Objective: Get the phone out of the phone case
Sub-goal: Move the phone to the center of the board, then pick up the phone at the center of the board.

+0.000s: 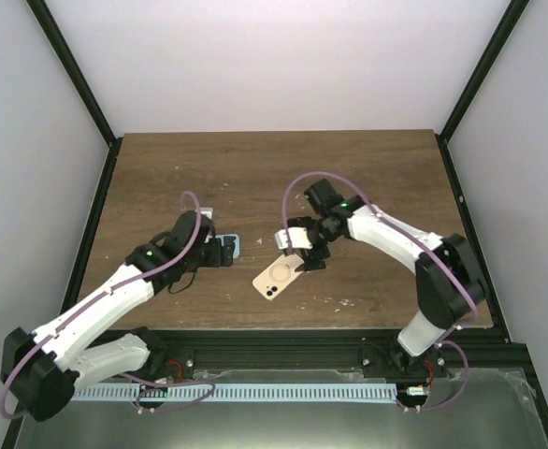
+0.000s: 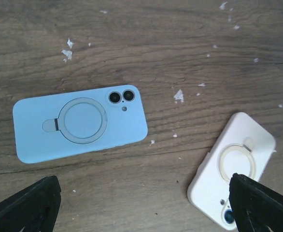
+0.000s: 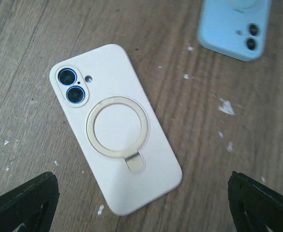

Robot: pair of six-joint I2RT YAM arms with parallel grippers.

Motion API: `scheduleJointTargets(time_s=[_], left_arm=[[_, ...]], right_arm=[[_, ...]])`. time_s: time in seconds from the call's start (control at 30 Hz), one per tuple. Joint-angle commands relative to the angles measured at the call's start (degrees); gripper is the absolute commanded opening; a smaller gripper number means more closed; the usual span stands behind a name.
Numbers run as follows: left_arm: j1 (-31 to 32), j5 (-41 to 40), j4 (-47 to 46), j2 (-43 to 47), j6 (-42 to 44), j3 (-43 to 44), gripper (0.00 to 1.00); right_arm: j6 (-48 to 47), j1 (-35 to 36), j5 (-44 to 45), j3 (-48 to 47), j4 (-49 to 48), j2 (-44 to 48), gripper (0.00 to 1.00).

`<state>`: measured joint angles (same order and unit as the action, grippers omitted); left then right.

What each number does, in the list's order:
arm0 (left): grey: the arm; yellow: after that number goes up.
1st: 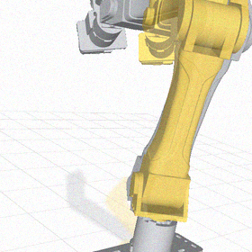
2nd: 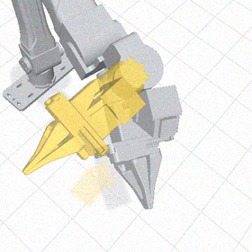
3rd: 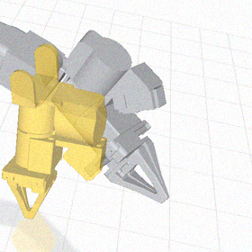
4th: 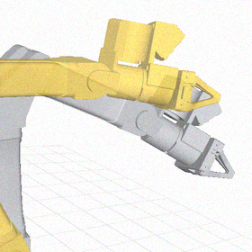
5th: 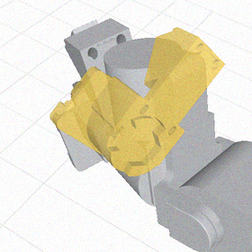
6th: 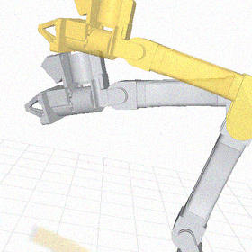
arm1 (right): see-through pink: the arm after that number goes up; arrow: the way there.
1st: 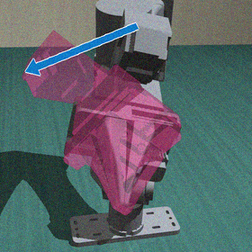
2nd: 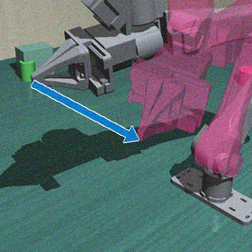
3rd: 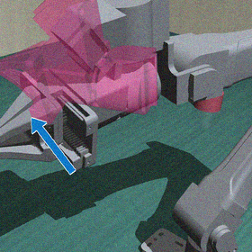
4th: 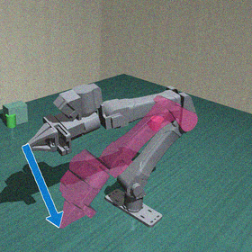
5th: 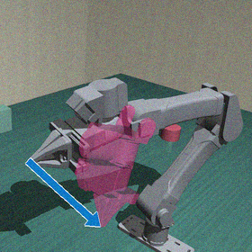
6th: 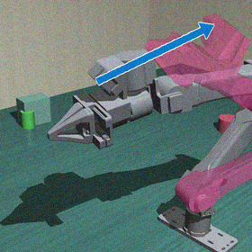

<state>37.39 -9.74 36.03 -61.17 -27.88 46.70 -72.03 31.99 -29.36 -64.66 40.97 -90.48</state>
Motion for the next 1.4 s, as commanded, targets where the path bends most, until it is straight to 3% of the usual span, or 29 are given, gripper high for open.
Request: scheduleJointTargets(time_s=[0.0, 0.23, 0.43, 0.7, 0.97, 1.17, 1.27, 1.37], left_arm=[[-0.41, 1.36, 0.80, 7.07, 0.74, -0.72, 0.96], [-0.42, -4.66, 0.20, 15.54, 4.09, -5.38, 0.98], [-0.41, -5.63, -0.59, 15.97, 6.12, -5.33, 0.98], [-0.40, -6.00, -0.61, 14.85, 6.78, -4.86, 0.98], [-0.42, -6.25, -0.87, 15.12, 6.83, -5.09, 0.98], [-0.41, -5.35, -1.04, 15.11, 6.75, -5.15, 0.98], [-0.43, -1.49, -2.11, 16.02, 6.63, -5.32, 0.94], [-0.40, 2.59, -5.83, 18.79, 6.06, -7.50, 0.90]], right_arm=[[-5.33, 5.84, 9.24, -5.74, 4.23, -6.01, 0.95], [-8.89, 10.81, 17.26, -11.47, 8.83, -15.97, 0.99], [-8.84, 12.35, 19.35, -15.81, 13.82, -22.10, 1.00], [-7.95, 12.93, 21.51, -15.39, 13.50, -23.66, 0.99], [-6.54, 14.47, 25.81, -13.46, 13.38, -23.96, 0.88], [-5.19, 14.94, 28.12, -11.85, 12.56, -24.10, 0.89], [-4.00, 14.90, 26.99, -12.87, 15.58, -24.36, 0.77], [-3.91, 14.63, 24.90, -11.41, 16.78, -21.18, 0.71]])
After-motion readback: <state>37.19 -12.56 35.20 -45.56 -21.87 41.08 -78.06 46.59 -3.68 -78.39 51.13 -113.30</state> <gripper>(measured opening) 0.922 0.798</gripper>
